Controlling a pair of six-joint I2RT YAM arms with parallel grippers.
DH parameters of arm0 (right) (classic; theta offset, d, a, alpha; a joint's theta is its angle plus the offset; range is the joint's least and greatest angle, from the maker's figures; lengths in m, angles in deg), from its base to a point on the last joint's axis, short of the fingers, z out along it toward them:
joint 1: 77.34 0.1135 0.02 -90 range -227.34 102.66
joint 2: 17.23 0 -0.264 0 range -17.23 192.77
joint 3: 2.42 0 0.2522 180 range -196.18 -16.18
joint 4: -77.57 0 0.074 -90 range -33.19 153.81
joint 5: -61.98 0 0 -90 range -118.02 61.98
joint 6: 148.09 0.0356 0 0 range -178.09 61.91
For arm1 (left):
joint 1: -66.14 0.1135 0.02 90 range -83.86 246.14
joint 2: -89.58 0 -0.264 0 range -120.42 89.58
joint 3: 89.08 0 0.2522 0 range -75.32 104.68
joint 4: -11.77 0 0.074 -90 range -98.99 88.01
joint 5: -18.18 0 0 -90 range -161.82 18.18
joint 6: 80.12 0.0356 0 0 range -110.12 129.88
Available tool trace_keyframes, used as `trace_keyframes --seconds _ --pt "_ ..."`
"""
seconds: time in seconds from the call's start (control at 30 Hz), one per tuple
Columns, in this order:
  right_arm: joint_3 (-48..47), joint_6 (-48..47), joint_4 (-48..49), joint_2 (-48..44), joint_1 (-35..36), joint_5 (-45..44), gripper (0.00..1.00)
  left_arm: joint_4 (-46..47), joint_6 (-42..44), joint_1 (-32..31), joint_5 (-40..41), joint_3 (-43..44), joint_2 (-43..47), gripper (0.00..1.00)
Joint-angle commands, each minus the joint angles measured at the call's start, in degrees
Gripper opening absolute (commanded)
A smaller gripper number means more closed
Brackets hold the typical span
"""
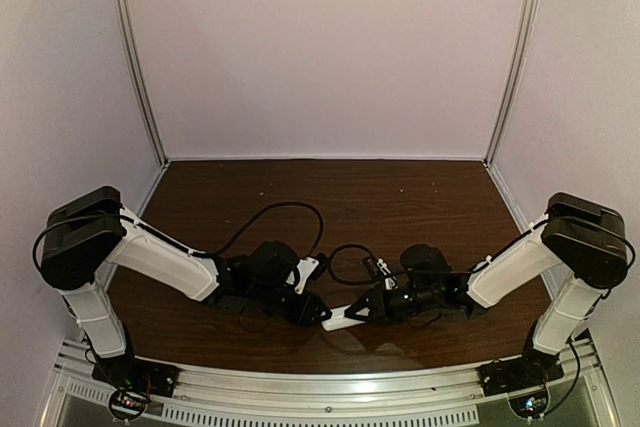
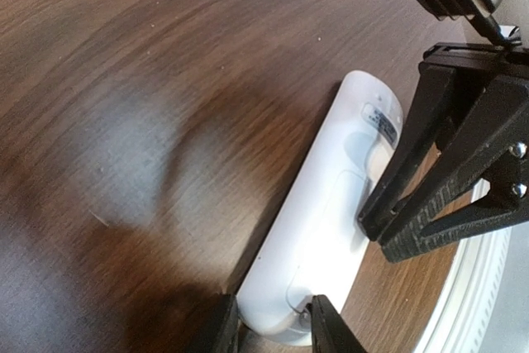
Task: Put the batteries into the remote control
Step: Press the battery cover onto the remote control.
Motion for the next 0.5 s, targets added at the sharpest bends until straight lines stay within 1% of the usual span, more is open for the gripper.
trace_keyframes --seconds 0.0,0.07,0.1,0.17,0.33,0.47 --pt "1.43 -0.28 -5.93 1.69 -0.78 -4.75 0.14 -4.27 1.01 -0.2 0.84 -2.08 -0.36 0.29" --pt "1.27 -0.31 -5.86 1.71 -0.8 -4.59 0.14 -3.97 1.09 -0.21 0.88 -2.04 -0.03 0.29" --pt "1.13 -0.36 -5.86 1.67 -0.8 -4.44 0.14 -3.62 1.32 -0.21 0.74 -2.06 0.18 0.31" --pt "0.74 -0.58 -5.85 1.58 -0.8 -4.12 0.14 -2.61 2.04 -0.15 0.39 -2.13 1.2 0.4" --pt "-0.22 -0.97 -6.39 0.78 -0.73 -3.42 0.15 -0.43 4.31 0.08 1.25 -2.61 6.5 0.58" --pt "-0.66 -1.41 -6.33 -0.47 -0.72 -3.04 0.15 2.27 6.48 0.47 3.32 -5.13 12.75 0.65"
